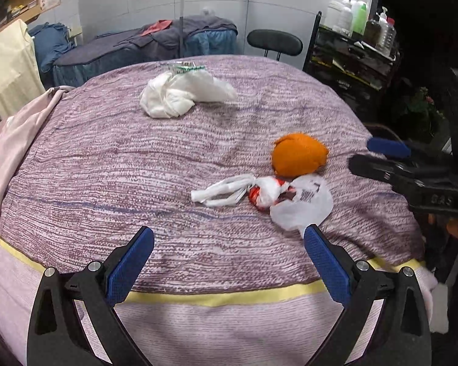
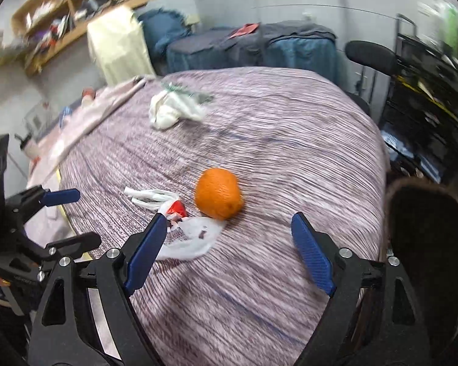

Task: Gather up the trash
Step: 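Move both open tools from the bin back over the bed, then grasp the orange peel with the right tool and lift it, then carry the peel toward the bin with the right tool while the left tool grasps the white red-printed bag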

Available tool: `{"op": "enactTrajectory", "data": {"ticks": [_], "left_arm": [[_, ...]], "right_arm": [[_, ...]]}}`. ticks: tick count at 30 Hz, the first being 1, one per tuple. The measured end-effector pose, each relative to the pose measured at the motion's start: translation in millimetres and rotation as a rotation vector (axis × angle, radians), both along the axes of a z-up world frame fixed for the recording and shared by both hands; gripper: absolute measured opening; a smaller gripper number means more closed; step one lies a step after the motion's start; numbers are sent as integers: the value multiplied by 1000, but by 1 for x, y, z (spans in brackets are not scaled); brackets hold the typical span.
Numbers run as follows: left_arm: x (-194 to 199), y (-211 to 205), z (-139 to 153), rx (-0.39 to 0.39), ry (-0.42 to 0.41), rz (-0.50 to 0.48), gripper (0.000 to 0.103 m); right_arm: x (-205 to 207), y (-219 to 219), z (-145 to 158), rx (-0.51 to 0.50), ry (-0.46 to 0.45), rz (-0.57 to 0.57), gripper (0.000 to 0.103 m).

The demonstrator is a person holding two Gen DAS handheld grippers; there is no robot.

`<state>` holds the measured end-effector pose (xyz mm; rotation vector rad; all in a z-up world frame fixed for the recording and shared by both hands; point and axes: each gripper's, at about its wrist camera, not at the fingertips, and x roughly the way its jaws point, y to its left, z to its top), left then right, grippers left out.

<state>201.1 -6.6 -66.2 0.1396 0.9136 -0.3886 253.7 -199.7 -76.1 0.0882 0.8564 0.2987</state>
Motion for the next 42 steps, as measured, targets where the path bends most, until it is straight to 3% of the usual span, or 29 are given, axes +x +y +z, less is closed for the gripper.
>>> {"op": "enactTrajectory", "data": {"ticks": [3, 9, 11, 12, 13, 18, 24, 36, 38, 42], "left_arm": [[0, -1, -4, 2, 17, -20, 97], [1, -15, -9, 20, 36, -70, 97], [4, -19, -12, 25, 48, -86, 97], [5, -20, -13, 26, 52, -89, 97], [6, -22, -15, 27, 60, -91, 97], [12, -28, -16, 26, 81, -100, 97], [21, -41, -15, 40, 91, -117, 97], [57, -78, -30, 108, 147, -120, 96], [62, -84, -34, 115, 166, -125, 88], [69, -91, -45, 127, 225, -152, 62]], "right_arm": [[20, 20, -7, -42, 45, 56, 71], [57, 40, -25, -108, 152, 103, 68], [64, 46, -34, -127, 198, 127, 59], [66, 47, -38, -130, 213, 133, 48], [67, 47, -41, -120, 225, 142, 47], [60, 33, -34, -60, 173, 98, 40], [43, 10, -12, 9, 74, 4, 39], [-12, -29, 17, 85, -17, -82, 39], [-20, -33, 17, 87, -30, -98, 39], [-34, -46, 20, 112, -44, -129, 39]]}}
